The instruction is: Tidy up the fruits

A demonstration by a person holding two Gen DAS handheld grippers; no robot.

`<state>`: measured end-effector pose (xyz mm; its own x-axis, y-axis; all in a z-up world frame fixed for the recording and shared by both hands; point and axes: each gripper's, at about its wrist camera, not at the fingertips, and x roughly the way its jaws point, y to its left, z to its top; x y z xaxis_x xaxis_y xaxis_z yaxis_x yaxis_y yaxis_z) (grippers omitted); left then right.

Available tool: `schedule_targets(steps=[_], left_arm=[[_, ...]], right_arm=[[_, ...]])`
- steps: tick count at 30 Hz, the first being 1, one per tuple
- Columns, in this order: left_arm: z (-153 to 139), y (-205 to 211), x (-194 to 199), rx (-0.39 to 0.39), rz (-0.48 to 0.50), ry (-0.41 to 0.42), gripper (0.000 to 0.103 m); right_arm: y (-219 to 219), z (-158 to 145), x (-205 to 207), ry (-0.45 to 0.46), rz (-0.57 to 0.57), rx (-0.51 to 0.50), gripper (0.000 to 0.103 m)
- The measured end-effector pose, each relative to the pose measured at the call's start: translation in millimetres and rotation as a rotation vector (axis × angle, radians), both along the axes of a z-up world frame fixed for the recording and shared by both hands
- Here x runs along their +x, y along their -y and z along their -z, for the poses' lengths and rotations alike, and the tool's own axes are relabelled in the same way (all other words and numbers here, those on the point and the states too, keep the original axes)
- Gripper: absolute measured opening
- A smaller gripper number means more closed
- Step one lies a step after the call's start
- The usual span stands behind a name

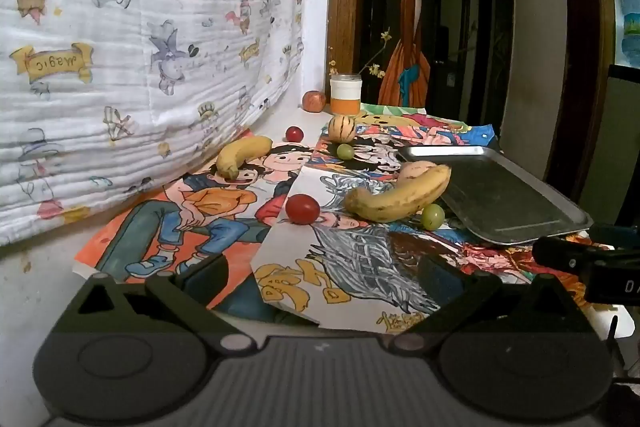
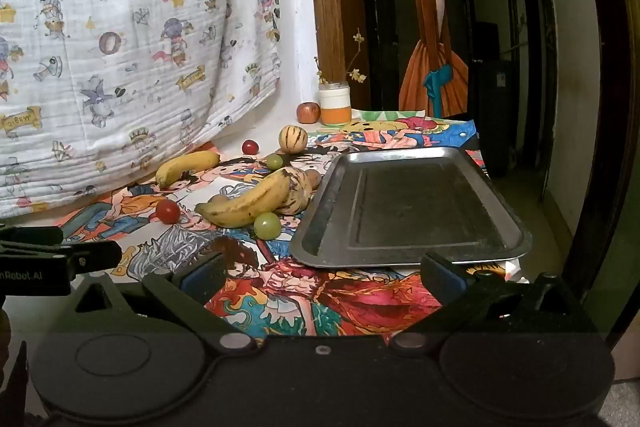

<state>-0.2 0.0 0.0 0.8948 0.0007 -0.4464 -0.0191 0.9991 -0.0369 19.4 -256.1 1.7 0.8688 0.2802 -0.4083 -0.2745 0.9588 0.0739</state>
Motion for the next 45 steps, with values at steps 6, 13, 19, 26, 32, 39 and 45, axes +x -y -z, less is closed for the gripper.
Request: schedule_targets(steps=[6,13,19,26,32,39,45], left_arm=[[-1.1,-1.5,-2.7,-0.003,0.001,0.002,0.103],[-0.2,0.1,-0.1,0.007,-0.001,-0.011,0.103],[3.2,-1.4,-1.8,0.007,-0.002,-0.012,0.103],[3.0,-1.5,-0.6,0.007,-0.003,-0.015,0.103],[0.7,-1.7,-0.9,0.011,-0.008,-0.019,0.103],[-0.2,-2.2,-2.0,0.011,-0.011,-0.02,0.103],[0.1,-2.4,-1.7,0.01,-0.012,-0.022,0.103]], right_arm=[[-0.1,0.1,0.3,-0.01,0.0,0.0,0.103],[-0.1,0.1,0.4,-0.011,0.0,-0.001,0.103],[0.1,0.1,0.6,-0.013,0.0,0.0,0.103],[0.0,0.2,1.3,-0.015,0.0,0.0,0.103],[0.2,0.3,1.3,-0.017,0.0,0.0,0.103],[0.4,0.4,1.2,-0.019,0.0,0.001,0.103],[0.3,0.3,0.8,-0.02,0.0,0.001,0.103]])
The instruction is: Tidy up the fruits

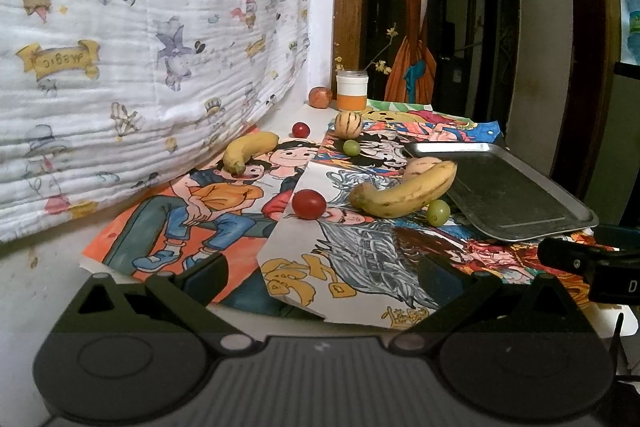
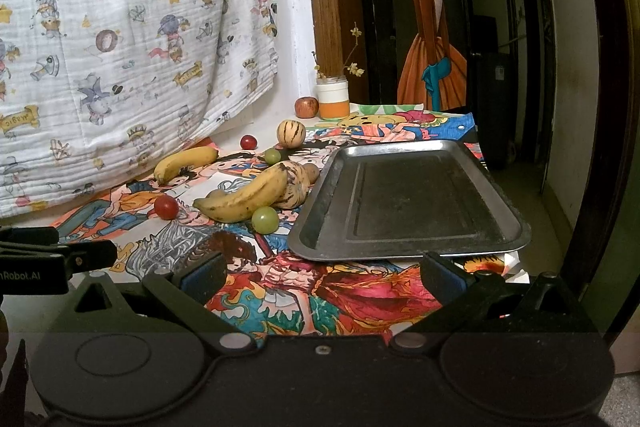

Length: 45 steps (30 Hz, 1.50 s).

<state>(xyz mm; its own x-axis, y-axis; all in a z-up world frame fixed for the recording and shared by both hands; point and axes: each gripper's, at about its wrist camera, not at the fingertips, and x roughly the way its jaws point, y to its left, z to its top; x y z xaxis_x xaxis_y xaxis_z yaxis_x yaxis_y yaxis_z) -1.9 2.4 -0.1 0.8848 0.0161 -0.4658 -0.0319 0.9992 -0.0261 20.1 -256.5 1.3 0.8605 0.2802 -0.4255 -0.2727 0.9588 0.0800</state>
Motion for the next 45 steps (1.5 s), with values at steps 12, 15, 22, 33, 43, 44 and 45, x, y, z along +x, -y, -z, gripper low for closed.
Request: schedule_targets(steps=[12,15,22,33,43,44,45], left_arm=[[0,0,0,0.0,0.001,0.0,0.103],[0,-1,0,-0.001,0.001,0.0,0.103],[1,-2,-1,-0.003,-0.001,-0.001,0.103],[4,-6,4,-0.021,-0.011,-0.034,0.103],[5,-15,13,-0.035,-0.026,-0.053,0.103],[5,-16,14,-0.036,-0.028,-0.057,0.103],[6,-16,16,-0.036,-0.031,-0.06,0.103]], right_arm=[[1,0,-1,-0.003,0.0,0.001,0.103],[1,0,-1,-0.003,0.0,0.0,0.103],[1,0,-1,-0.005,0.0,0.0,0.103],[1,-1,1,-0.013,-0.002,-0.001,0.103],[1,-2,7,-0.002,-0.019,-0.007,0.103],[2,-2,8,0.001,-0.019,0.0,0.103],[3,-2,8,0.003,-0.021,0.007,0.103]])
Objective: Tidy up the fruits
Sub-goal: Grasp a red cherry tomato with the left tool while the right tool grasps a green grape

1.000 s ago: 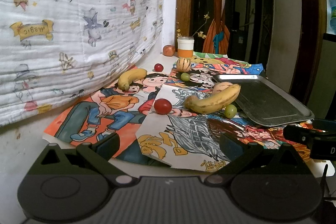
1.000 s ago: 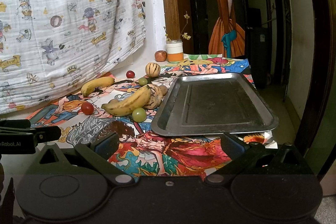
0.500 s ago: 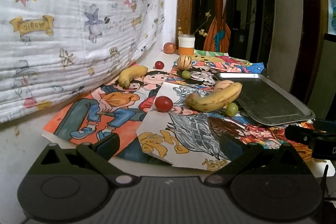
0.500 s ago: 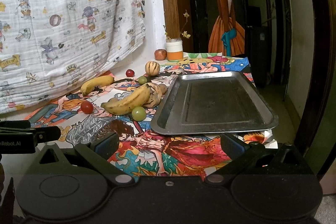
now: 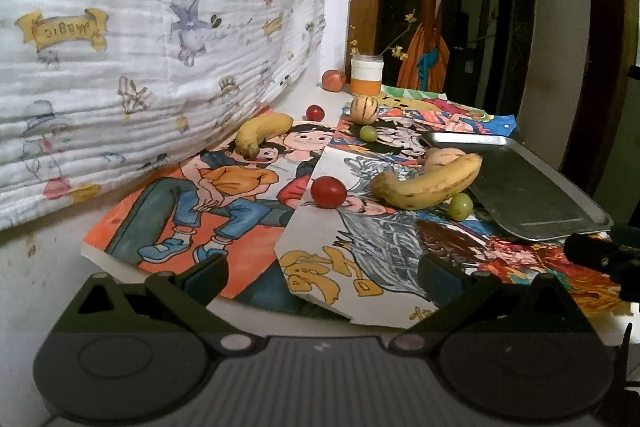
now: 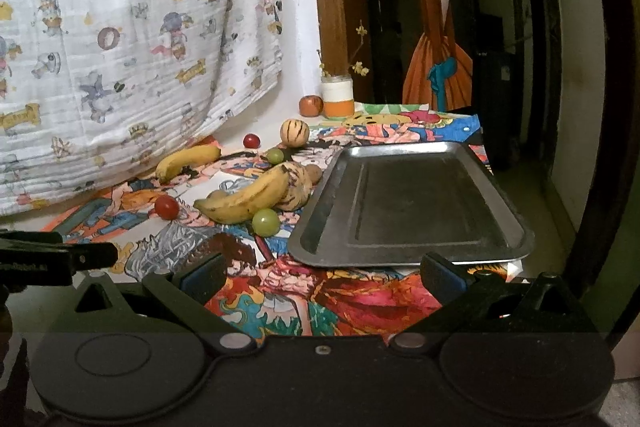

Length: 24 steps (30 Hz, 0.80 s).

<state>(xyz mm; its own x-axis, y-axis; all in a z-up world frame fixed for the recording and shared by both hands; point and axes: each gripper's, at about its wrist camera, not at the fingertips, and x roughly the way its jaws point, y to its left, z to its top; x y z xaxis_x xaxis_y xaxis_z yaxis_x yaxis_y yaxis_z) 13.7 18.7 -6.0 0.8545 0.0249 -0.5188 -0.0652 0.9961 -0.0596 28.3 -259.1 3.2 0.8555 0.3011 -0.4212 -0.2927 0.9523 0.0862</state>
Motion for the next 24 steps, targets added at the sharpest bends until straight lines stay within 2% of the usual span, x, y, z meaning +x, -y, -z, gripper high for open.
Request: schedule_targets(steps=[6,11,15,19,24], left_arm=[[-1,-8,7,-0.008,-0.004,0.002,0.103],[-10,-17,20,0.018,-0.008,0.03,0.103],[-15,-24,39,0.039,0.005,0.023,0.103],[-15,-23,54,0.083,0.062,0.014,0.103],[-9,-19,73,0.117,0.102,-0.012,0.103]], right_arm=[[3,-4,4,0.014,-0.018,0.017,0.103],[3,-20,15,0.029,-0.107,-0.003,0.103],[-3,-33,29,0.038,-0.193,-0.06,0.103],[-12,-39,41,0.046,-0.279,-0.12,0.102],[-31,-31,60,0.016,-0.375,-0.224,0.099]])
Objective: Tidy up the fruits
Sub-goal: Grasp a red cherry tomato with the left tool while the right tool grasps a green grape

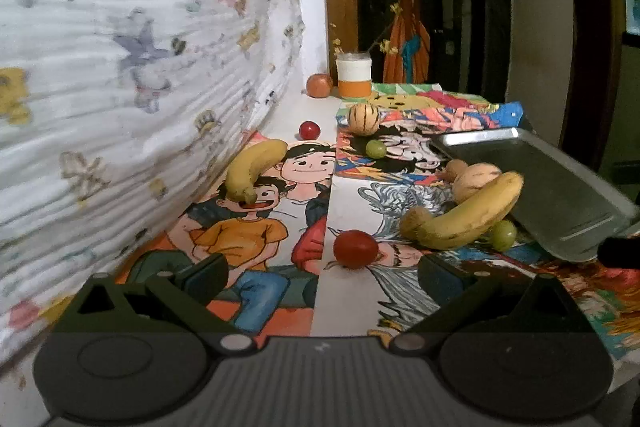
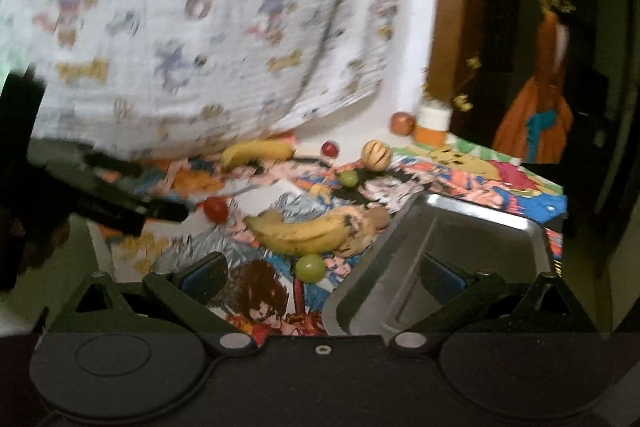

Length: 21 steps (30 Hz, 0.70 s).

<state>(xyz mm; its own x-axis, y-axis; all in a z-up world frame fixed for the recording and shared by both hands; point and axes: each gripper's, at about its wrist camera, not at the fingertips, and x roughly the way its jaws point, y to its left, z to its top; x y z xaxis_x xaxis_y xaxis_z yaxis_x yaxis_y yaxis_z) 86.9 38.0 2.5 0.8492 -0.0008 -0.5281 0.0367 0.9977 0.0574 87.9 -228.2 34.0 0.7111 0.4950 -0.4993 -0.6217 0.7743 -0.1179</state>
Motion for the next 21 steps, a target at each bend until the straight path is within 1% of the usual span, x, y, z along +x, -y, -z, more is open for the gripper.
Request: schedule_targets(steps=[3,5,6,9,11,12,14,15,16,17,18,20,21], left_arm=[[2,1,12,0.01,0.014,-0.024,0.103],[4,1,18,0.005,0.007,-0.028,0.103],[5,1,20,0.003,0.003,-0.03,0.103],[9,1,28,0.008,0.005,-0.041,0.101],[11,3,32,0.02,0.025,-0.044,0.095],[12,4,33,0.026,0.034,-0.045,0.093],[14,5,37,0.035,0.056,-0.051,0.088],[15,6,39,0.038,0.066,-0.054,0.085],[15,7,40,0.04,0.074,-0.057,0.08],[16,8,42,0.04,0.081,-0.058,0.077],[17,8,43,0.04,0.088,-0.059,0.075],[18,10,45,0.038,0.1,-0.065,0.064],[18,10,46,0.035,0.104,-0.068,0.062]], right_arm=[[-12,9,10,-0.011,-0.034,-0.045,0.093],[-21,15,14,-0.013,-0.055,-0.077,0.087],[-25,18,17,-0.015,-0.061,-0.09,0.086],[-33,25,27,-0.033,-0.069,-0.1,0.077],[-36,28,34,-0.047,-0.074,-0.107,0.067],[-38,30,37,-0.052,-0.077,-0.112,0.064],[-41,33,42,-0.063,-0.079,-0.123,0.054],[-42,35,45,-0.068,-0.08,-0.126,0.052],[-42,36,46,-0.073,-0.081,-0.128,0.048],[-43,37,48,-0.078,-0.081,-0.132,0.045],[-43,39,50,-0.08,-0.08,-0.136,0.044],[-44,40,53,-0.085,-0.082,-0.141,0.04],[-44,41,54,-0.086,-0.083,-0.143,0.039]])
